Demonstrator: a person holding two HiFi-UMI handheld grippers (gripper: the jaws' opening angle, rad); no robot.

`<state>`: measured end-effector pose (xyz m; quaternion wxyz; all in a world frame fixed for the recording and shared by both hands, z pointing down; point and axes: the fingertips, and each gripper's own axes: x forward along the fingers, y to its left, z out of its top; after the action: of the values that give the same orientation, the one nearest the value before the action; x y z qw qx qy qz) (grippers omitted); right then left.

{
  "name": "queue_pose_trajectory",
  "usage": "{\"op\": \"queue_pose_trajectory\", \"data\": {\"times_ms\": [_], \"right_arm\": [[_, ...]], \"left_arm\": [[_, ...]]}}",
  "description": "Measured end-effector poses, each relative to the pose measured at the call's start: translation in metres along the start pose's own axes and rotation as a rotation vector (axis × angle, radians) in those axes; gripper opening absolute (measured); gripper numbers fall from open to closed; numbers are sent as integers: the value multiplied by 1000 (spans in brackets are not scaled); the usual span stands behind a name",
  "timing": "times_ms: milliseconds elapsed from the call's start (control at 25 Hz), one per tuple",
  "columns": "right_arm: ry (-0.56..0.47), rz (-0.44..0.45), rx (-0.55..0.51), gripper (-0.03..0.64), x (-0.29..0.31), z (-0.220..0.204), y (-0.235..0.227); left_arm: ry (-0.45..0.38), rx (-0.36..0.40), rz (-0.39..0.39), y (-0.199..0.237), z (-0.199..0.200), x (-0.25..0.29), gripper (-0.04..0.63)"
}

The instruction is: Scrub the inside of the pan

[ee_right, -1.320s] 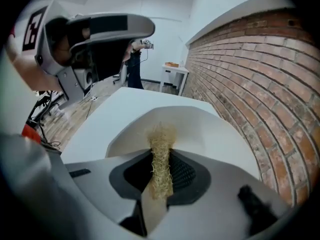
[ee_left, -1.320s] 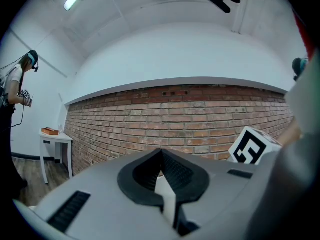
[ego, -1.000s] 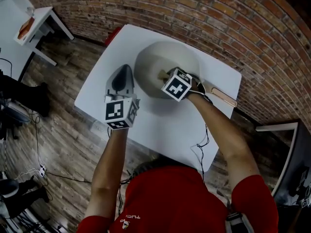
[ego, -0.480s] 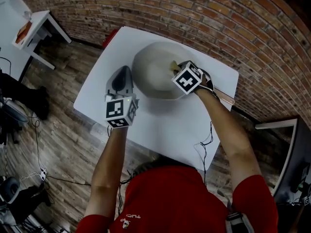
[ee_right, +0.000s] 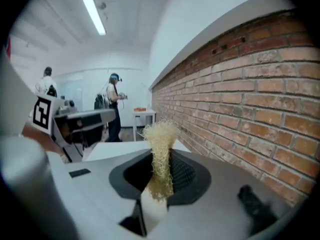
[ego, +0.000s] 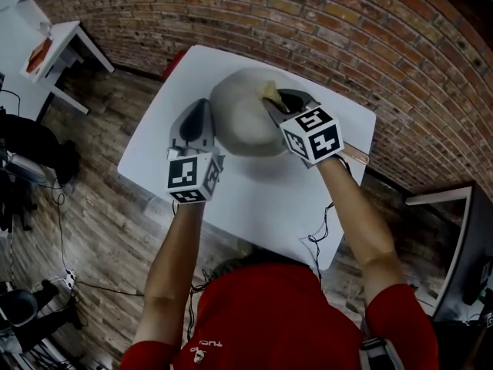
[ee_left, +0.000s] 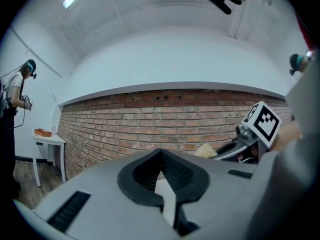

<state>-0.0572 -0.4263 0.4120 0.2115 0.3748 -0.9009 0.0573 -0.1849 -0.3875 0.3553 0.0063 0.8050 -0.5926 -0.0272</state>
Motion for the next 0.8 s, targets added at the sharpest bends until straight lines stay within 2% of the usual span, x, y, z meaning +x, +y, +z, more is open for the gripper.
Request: {"op": "queue_pose_trajectory", "data": {"times_ms": [200, 360, 600, 800], "right_arm": [[-236, 58, 69, 86, -28, 46, 18], [-367, 112, 80, 86, -50, 67, 39], [-437, 121, 82, 86, -73, 73, 63], [-436, 114, 78, 86, -81, 68, 74]], "left_arm": [[-15, -4, -34, -17, 14, -2, 14], [-28, -12, -64, -34, 26, -8, 14], [-52, -14, -105, -57, 41, -20, 14], [-55, -10, -119, -67, 43, -27, 14]]}}
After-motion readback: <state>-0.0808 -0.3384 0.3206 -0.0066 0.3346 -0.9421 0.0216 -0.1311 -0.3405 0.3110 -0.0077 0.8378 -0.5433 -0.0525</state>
